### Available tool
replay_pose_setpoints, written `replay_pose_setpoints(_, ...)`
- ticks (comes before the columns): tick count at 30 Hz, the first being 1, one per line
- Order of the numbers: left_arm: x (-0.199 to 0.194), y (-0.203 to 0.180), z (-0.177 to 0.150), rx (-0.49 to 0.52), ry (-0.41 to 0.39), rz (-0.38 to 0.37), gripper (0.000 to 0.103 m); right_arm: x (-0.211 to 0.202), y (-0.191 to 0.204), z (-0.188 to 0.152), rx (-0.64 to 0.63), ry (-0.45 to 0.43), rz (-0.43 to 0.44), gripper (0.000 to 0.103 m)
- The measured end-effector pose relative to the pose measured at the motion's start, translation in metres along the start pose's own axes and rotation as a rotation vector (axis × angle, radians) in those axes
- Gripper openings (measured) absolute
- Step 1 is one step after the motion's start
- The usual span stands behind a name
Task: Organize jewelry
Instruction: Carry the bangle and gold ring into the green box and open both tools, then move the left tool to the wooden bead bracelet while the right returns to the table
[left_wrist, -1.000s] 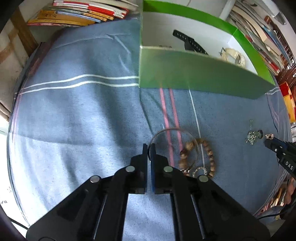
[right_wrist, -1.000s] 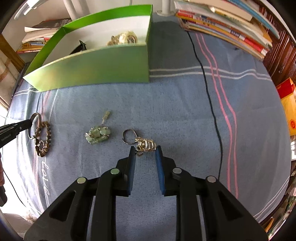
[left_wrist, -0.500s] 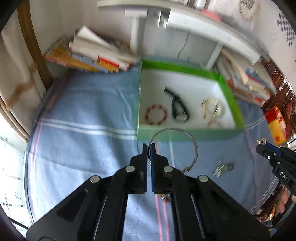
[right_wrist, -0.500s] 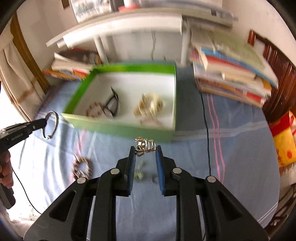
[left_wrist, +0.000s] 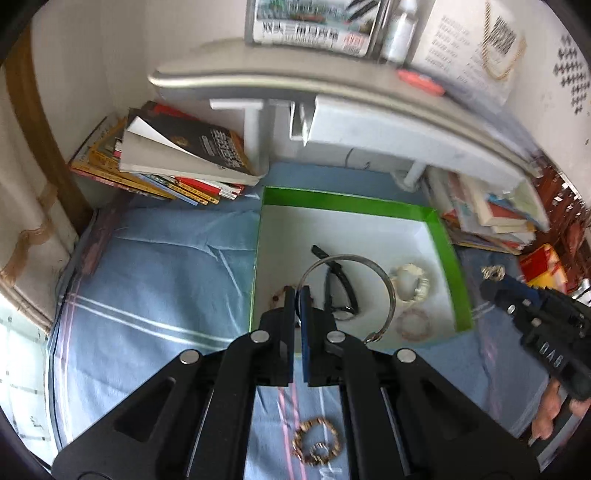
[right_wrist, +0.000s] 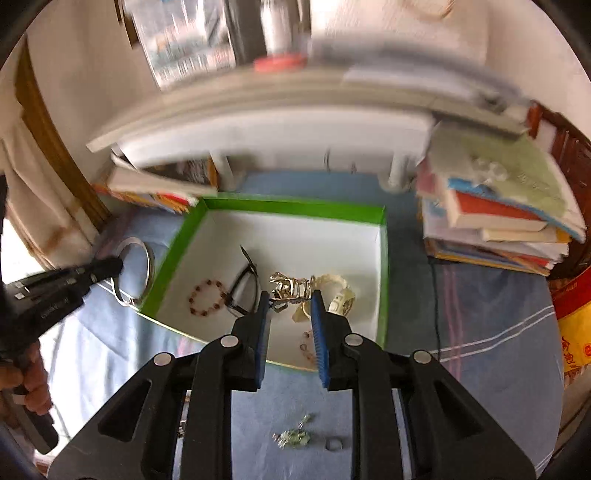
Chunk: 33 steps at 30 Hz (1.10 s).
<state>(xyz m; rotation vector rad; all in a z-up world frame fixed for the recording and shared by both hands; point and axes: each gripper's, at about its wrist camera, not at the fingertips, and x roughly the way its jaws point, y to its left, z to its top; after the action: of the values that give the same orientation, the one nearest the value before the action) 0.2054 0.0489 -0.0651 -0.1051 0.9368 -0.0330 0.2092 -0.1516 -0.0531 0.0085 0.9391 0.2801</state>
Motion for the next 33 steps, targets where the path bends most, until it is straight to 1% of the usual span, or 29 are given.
replay_pose_setpoints(1, 0.010, 0.000, 0.000, 0.002, 0.015, 0.008, 0.003, 0.016, 0.003, -0.002, -0.011, 0.034, -0.009, 0.022)
replay_pose_setpoints(3, 0.031, 0.000, -0.001, -0.013, 0.066, 0.011, 0.003, 0.035, 0.005, -0.007, -0.014, 0.073, -0.009, 0.022)
replay_pose_setpoints(5, 0.044, -0.002, -0.002, -0.015, 0.094, 0.016, 0.003, 0.050, 0.007, -0.012, -0.012, 0.106, -0.007, 0.022)
replay_pose_setpoints(8, 0.060, -0.005, -0.005, -0.013, 0.121, 0.008, 0.004, 0.065, 0.007, -0.017, 0.008, 0.134, 0.000, 0.022)
replay_pose_setpoints(12, 0.079, -0.007, -0.004, -0.011, 0.149, 0.014, 0.004, 0.077, 0.010, -0.018, 0.005, 0.155, -0.007, 0.022)
replay_pose_setpoints(14, 0.088, -0.008, -0.004, -0.010, 0.170, 0.003, 0.005, 0.082, 0.011, -0.017, 0.002, 0.162, -0.004, 0.024)
replay_pose_setpoints(15, 0.091, -0.009, -0.004, -0.007, 0.177, -0.005, 0.008, 0.083, 0.011, -0.017, 0.000, 0.164, -0.002, 0.037)
replay_pose_setpoints(16, 0.093, -0.011, -0.005, 0.000, 0.182, -0.013, 0.017, 0.082, 0.011, -0.017, -0.001, 0.164, -0.005, 0.047)
replay_pose_setpoints(17, 0.094, -0.012, -0.006, 0.010, 0.184, -0.015, 0.025, 0.079, 0.009, -0.017, 0.002, 0.154, -0.017, 0.056)
replay_pose_setpoints(18, 0.093, -0.013, -0.009, 0.023, 0.184, -0.007, 0.034, 0.074, 0.007, -0.018, 0.006, 0.143, -0.020, 0.056)
replay_pose_setpoints(20, 0.084, -0.012, -0.015, 0.040, 0.180, -0.007, 0.034, 0.059, 0.001, -0.020, 0.017, 0.126, -0.003, 0.056)
replay_pose_setpoints(21, 0.074, -0.011, -0.021, 0.052, 0.171, -0.019, 0.034, 0.047, -0.005, -0.023, 0.025, 0.107, 0.004, 0.056)
replay_pose_setpoints(24, 0.050, -0.002, -0.044, 0.085, 0.152, -0.021, 0.036, 0.022, -0.023, -0.038, 0.044, 0.084, -0.010, 0.056)
replay_pose_setpoints(25, 0.041, 0.000, -0.052, 0.105, 0.126, -0.019, 0.039, 0.016, -0.030, -0.045, 0.055, 0.086, -0.020, 0.056)
replay_pose_setpoints(26, 0.035, 0.002, -0.065, 0.131, 0.139, -0.008, 0.040, 0.010, -0.039, -0.056, 0.068, 0.095, -0.038, 0.056)
replay_pose_setpoints(28, 0.031, 0.006, -0.083, 0.148, 0.173, 0.009, 0.039, 0.007, -0.052, -0.075, 0.087, 0.129, -0.070, 0.056)
replay_pose_setpoints(31, 0.027, 0.013, -0.108, 0.140, 0.204, -0.006, 0.039, 0.011, -0.069, -0.105, 0.134, 0.200, -0.098, 0.055)
replay_pose_setpoints(33, 0.028, 0.014, -0.119, 0.129, 0.222, -0.009, 0.039, 0.013, -0.073, -0.122, 0.163, 0.236, -0.086, 0.048)
